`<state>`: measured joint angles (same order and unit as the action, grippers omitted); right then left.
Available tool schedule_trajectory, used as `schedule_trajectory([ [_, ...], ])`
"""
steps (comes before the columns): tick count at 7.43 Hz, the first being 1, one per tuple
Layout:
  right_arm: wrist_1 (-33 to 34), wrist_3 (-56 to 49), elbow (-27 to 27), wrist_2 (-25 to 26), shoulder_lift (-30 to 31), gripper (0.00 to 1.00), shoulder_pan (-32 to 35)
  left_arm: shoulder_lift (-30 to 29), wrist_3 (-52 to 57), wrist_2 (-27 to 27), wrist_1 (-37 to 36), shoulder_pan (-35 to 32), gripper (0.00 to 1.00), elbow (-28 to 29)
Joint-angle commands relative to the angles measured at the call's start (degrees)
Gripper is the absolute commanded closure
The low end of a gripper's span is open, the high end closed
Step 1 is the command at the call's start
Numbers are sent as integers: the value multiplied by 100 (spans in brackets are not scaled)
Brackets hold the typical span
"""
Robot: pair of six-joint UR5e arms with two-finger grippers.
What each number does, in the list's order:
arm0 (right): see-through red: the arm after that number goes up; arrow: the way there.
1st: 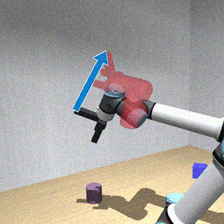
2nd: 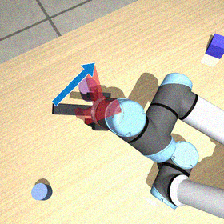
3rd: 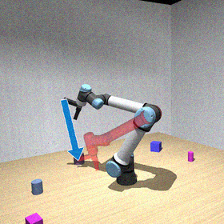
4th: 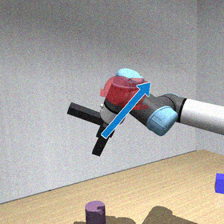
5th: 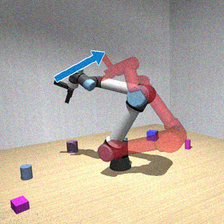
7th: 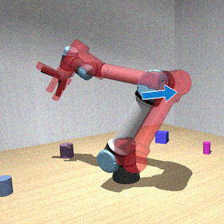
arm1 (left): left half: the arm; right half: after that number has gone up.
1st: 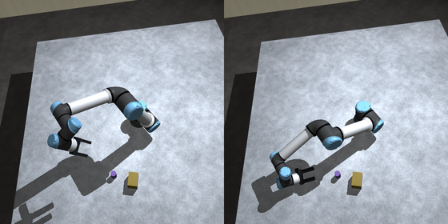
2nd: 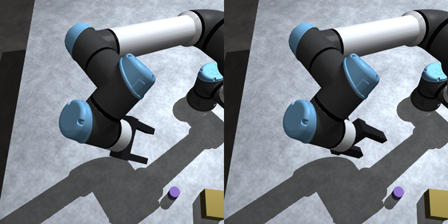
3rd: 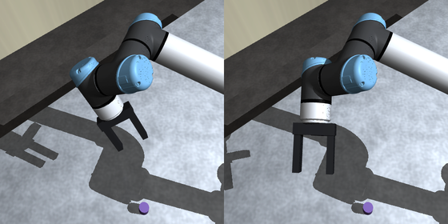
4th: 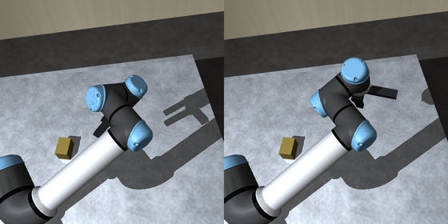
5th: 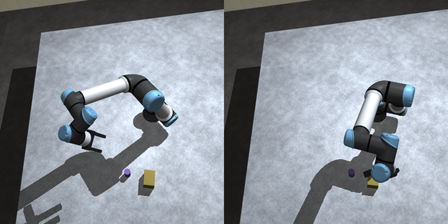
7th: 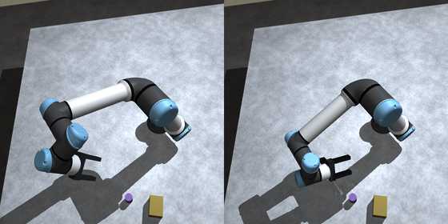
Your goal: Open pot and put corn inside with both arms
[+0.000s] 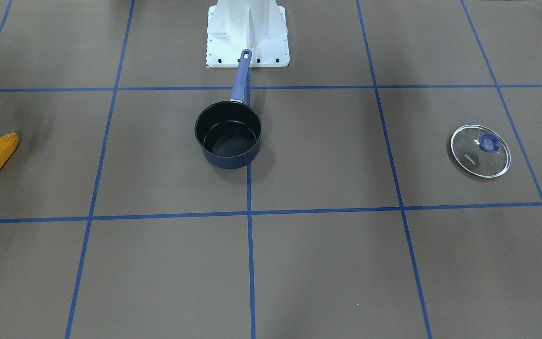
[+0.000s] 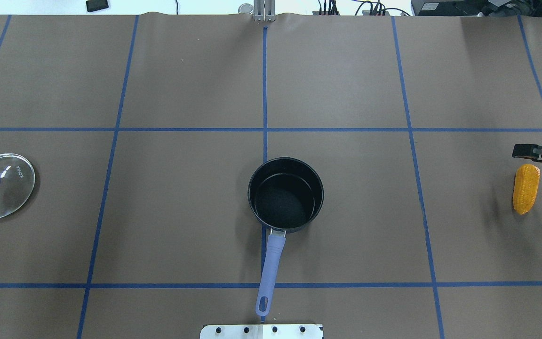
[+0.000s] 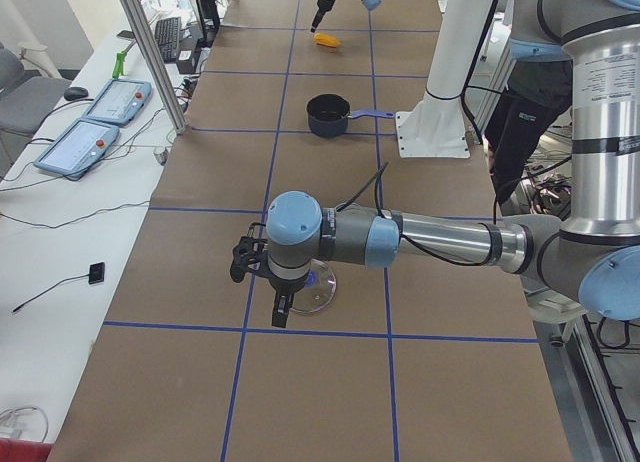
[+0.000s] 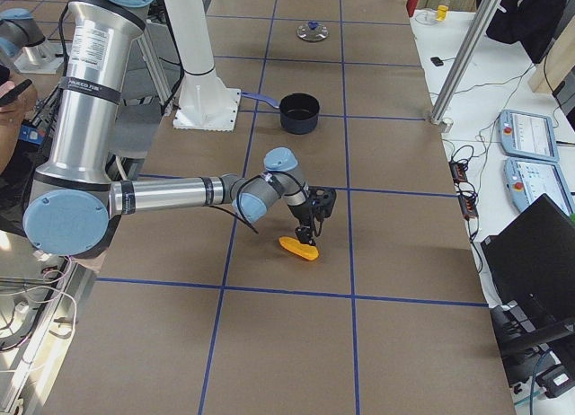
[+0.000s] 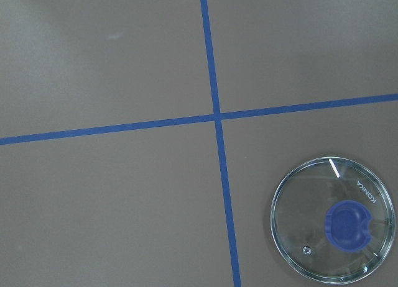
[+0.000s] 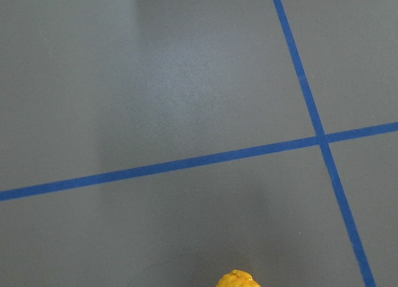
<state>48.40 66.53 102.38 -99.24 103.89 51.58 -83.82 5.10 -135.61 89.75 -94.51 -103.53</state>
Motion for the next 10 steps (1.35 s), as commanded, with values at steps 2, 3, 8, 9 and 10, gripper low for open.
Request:
schedule_trajectory([
  [2, -1297, 291, -867, 439, 149, 0, -350, -3, 8, 8, 7, 3, 2, -44],
  [3, -1298, 369, -938, 519, 149, 0, -429, -3, 8, -1, 7, 3, 2, -53],
  [8, -1298, 792, -930, 757, 96, 100, -808, 6, 0, 8, 69, 3, 2, -35],
  [9, -1298, 774, -712, 678, 79, 100, -799, 15, 0, 8, 69, 3, 2, -44],
  [10, -1237, 765, -336, 599, 70, 100, -799, 24, 8, 8, 69, 3, 2, -35],
])
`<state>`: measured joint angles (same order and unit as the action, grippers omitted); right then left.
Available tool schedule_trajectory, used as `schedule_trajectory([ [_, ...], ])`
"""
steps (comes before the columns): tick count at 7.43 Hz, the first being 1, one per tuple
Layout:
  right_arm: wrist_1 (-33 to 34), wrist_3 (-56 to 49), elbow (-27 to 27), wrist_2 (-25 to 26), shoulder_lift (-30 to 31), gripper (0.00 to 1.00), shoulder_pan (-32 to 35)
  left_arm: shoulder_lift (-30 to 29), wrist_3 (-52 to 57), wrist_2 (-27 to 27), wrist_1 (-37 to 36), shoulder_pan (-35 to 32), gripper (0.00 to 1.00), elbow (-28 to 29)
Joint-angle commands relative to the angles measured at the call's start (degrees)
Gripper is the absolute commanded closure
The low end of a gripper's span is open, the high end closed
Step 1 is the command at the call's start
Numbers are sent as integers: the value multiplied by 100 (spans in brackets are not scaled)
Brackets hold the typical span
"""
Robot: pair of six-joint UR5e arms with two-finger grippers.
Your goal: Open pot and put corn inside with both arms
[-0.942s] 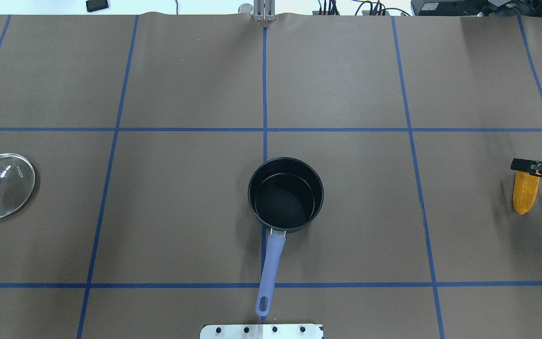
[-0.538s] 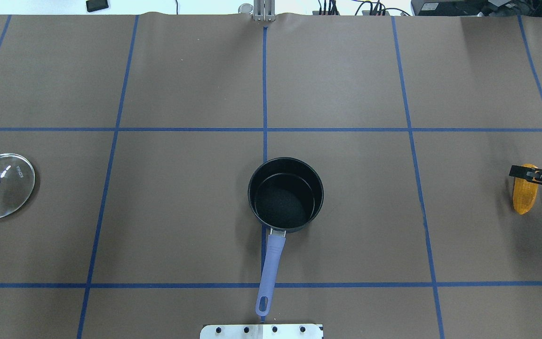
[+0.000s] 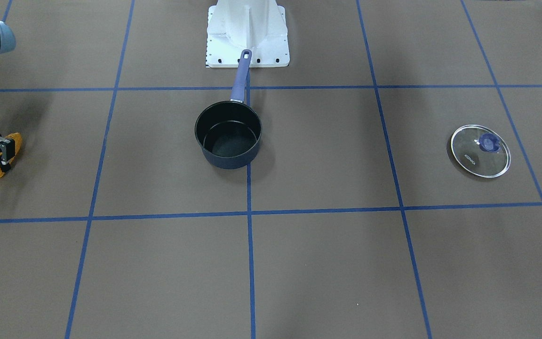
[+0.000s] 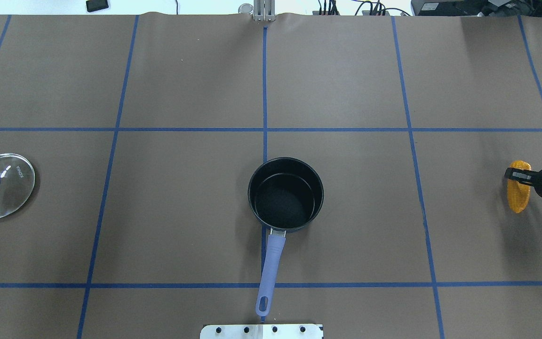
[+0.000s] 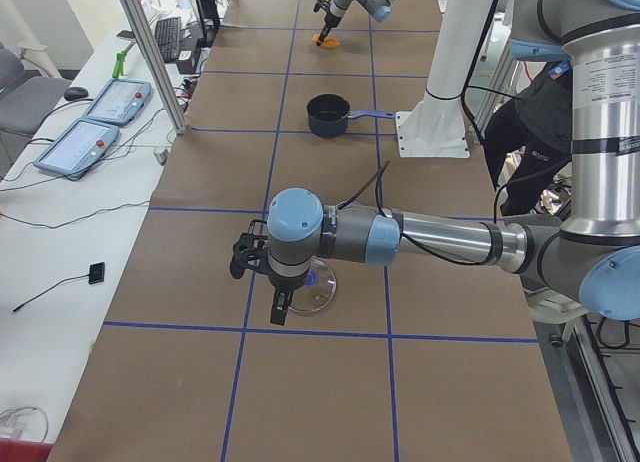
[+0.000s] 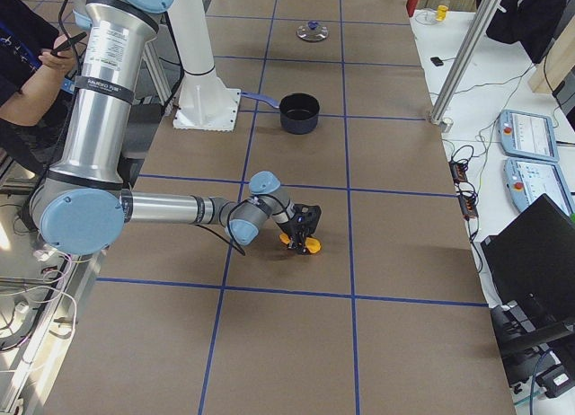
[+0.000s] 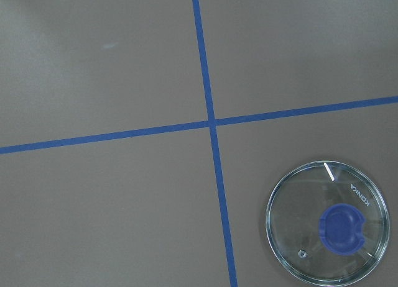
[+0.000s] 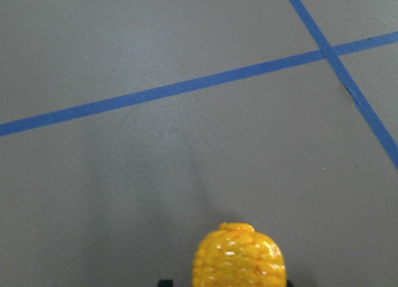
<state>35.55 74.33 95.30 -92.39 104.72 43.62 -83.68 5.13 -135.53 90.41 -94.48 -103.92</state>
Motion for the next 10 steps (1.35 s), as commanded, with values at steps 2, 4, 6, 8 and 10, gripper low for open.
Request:
schedule_trajectory([
  [2, 58, 107, 595, -367, -668, 100, -12, 36, -3, -9, 3, 0, 2, -5],
  [4, 58, 868, 648, -692, -1503, 100, -151, 45, -3, -9, 12, 0, 2, -5],
  [6, 49, 1275, 665, -623, -2181, 100, -589, 45, -3, -9, 20, 9, 2, -5],
  [8, 49, 1496, 657, -90, -2841, 100, -1274, 45, -3, -9, 20, 9, 2, 4],
  [10, 66, 1487, 587, 185, -3272, 100, -1793, 45, -3, -9, 12, 9, 2, 4],
])
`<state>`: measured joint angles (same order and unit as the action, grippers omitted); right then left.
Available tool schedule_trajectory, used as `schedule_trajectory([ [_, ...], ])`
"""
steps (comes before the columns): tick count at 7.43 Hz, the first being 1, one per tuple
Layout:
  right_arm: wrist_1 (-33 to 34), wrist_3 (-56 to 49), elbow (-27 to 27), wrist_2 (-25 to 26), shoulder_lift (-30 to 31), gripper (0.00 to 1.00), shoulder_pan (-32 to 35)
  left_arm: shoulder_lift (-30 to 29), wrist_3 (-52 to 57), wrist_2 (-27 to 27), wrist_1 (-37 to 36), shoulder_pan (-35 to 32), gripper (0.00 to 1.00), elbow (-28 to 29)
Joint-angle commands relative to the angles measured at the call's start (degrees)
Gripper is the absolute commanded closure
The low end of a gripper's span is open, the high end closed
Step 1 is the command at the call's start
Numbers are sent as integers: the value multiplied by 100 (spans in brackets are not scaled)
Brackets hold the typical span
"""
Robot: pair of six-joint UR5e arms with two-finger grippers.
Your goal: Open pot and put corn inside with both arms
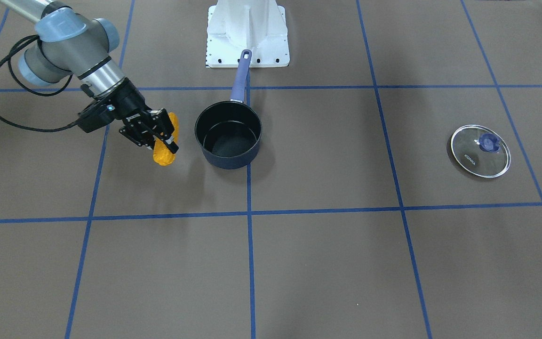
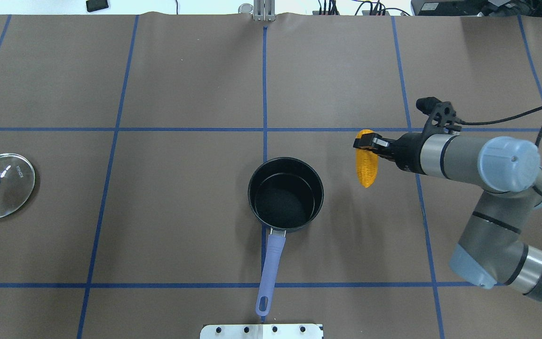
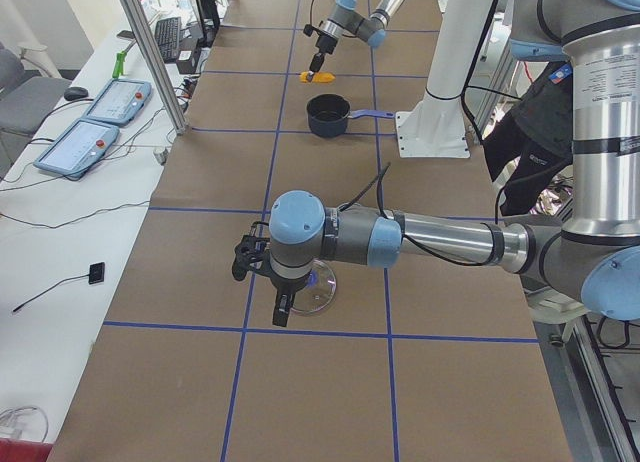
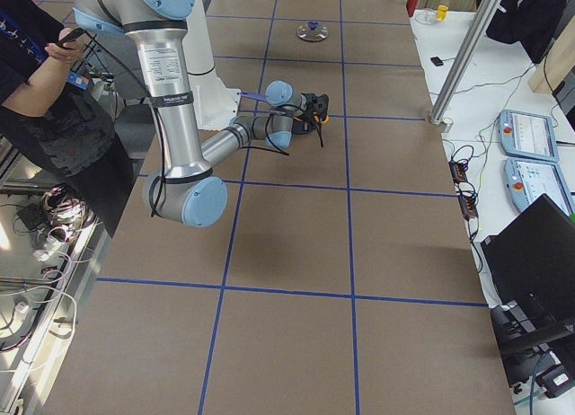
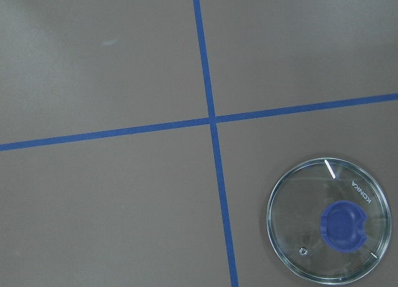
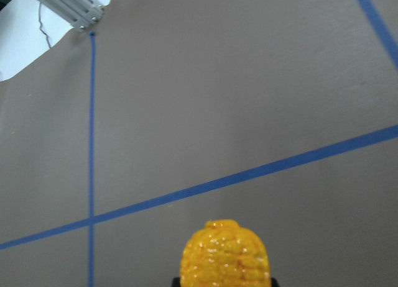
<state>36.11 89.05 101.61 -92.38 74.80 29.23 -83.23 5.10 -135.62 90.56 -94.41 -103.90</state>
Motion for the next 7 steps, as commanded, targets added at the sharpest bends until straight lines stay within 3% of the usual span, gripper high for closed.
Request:
schedule_trajectory([
  [1, 132, 16, -53, 507, -421, 78, -574, 0, 0, 0, -3, 2, 2, 1],
  [2, 490, 16, -53, 771, -631, 28, -681, 0, 0, 0, -3, 2, 2, 1],
  [3, 798, 16, -36, 922, -755, 1, -725, 0, 0, 0, -3, 2, 2, 10],
  [6, 1649, -71, 165, 784, -783, 0, -543, 0, 0, 0, -3, 10, 2, 19],
  [7, 2376, -228, 166, 269, -965, 0, -36, 9, 0, 0, -12, 11, 2, 19],
])
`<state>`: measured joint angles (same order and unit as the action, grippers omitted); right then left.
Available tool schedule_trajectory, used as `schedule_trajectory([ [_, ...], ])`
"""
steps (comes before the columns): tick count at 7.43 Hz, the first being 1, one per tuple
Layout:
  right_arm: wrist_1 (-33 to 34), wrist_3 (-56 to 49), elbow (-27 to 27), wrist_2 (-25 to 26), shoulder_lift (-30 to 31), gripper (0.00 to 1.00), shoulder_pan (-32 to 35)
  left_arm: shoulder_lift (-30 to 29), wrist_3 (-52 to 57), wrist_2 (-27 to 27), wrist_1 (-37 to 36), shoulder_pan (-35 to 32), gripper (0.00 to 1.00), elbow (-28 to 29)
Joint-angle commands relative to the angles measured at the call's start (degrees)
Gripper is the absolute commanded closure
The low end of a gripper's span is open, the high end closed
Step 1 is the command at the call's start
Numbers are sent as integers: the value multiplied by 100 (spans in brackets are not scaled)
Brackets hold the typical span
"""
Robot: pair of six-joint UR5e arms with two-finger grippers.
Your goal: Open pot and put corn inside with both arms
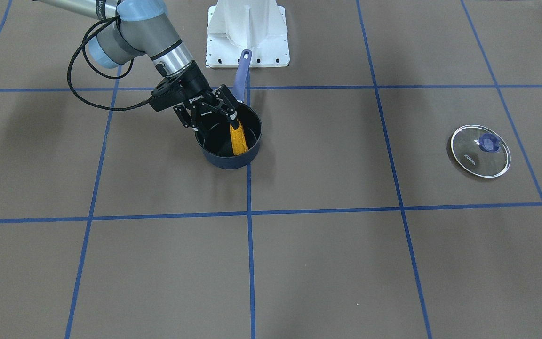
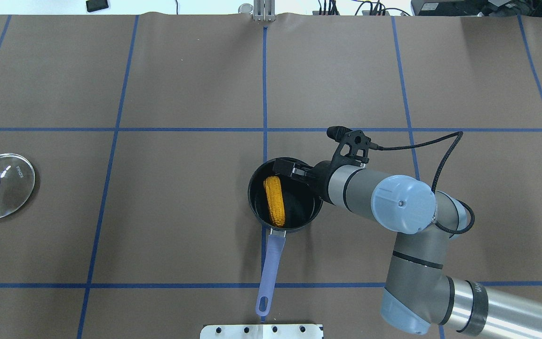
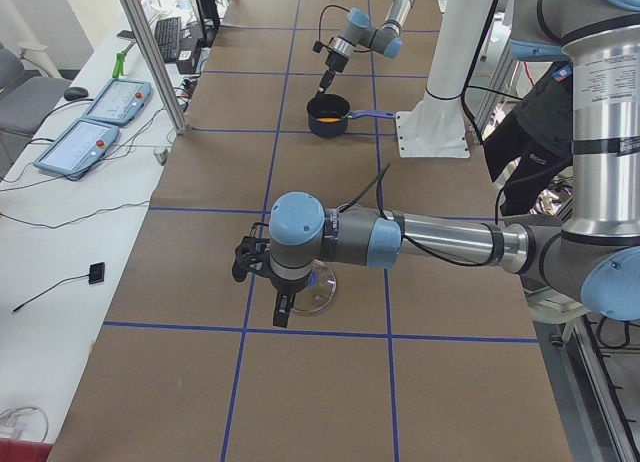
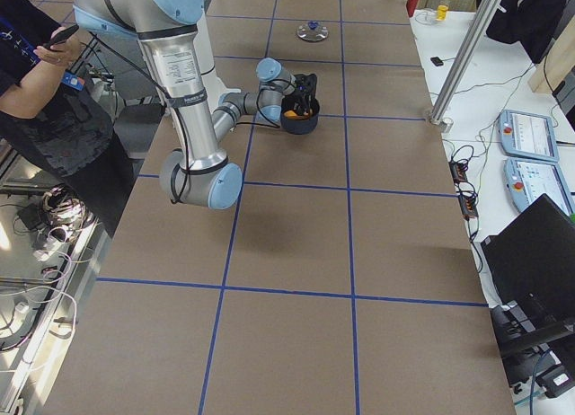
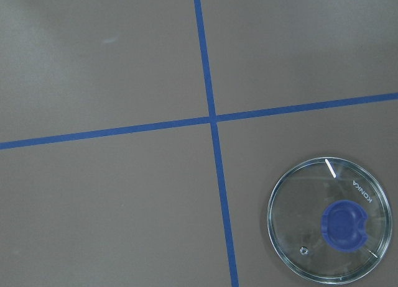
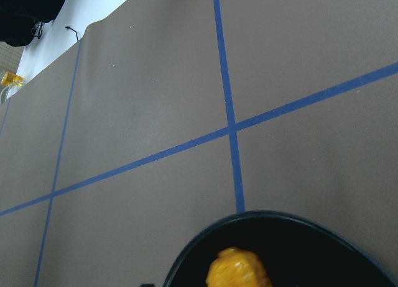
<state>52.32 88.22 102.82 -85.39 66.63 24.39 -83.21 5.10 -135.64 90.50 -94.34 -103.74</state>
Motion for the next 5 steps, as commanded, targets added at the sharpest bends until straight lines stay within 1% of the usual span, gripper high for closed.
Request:
schedule_trajectory([
  [1, 1450, -748, 46, -1009, -202, 0, 992, 33, 0, -7, -33, 3, 2, 29],
  [2, 1874, -1398, -33, -1310, -168, 0, 1380, 146, -9, -16, 2, 12, 2, -5],
  [3, 2279, -2057, -42, -1688, -124, 0, 1811, 139, -44, -16, 2, 12, 2, -23],
  [4, 2779, -2821, -51, -2335, -97, 0, 2424, 200, -61, -7, 46, 21, 2, -119],
  [5, 3262, -3759, -68, -2751, -10, 0, 2917, 209, -18, 2, 55, 29, 2, -129],
])
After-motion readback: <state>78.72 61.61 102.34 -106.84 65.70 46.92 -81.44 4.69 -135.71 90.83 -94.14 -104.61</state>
